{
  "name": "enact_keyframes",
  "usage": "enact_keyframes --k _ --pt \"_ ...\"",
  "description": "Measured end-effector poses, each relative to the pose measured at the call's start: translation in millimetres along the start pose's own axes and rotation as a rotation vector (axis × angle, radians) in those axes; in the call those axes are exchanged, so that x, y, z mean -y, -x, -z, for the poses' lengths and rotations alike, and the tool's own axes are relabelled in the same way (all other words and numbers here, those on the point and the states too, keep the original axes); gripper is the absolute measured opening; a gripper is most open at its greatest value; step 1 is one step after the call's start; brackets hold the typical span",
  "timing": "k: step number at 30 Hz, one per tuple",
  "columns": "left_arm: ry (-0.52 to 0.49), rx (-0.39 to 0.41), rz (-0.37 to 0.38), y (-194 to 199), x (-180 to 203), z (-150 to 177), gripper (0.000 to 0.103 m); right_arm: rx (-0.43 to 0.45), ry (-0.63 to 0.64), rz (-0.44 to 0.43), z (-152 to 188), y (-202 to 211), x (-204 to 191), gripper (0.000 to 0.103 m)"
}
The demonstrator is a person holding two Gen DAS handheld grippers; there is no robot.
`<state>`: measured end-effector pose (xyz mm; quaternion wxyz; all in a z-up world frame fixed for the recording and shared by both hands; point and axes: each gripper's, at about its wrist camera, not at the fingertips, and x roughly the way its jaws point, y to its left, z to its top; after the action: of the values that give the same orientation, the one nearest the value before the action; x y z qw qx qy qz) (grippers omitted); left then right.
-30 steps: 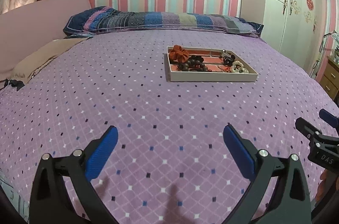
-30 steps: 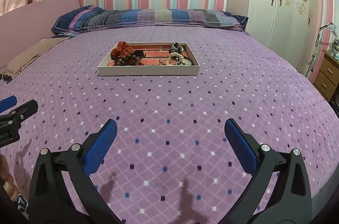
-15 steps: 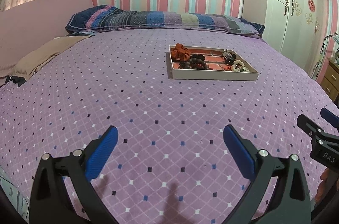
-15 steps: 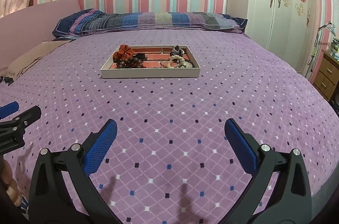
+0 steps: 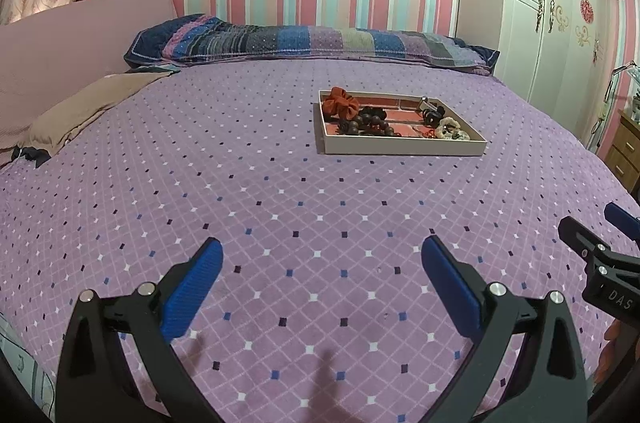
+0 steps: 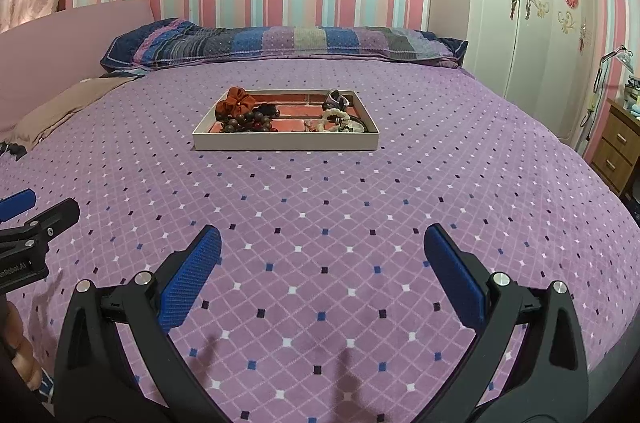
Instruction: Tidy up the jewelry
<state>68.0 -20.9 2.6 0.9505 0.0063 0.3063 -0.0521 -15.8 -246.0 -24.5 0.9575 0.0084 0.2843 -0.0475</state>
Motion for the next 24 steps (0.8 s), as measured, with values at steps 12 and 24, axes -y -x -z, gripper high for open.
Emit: enact_keyframes --k 12,24 --pt "-0.021 0.022 -0.017 2.0 2.8 -1.5 0.097 0.000 -0.001 0.005 0.2 0.9 -0.6 0.099" --pt "-0.032 0.010 -0.001 0.5 5.7 -1.7 0.097 0.008 -0.013 0.020 -1.2 4.4 3.8 0.099"
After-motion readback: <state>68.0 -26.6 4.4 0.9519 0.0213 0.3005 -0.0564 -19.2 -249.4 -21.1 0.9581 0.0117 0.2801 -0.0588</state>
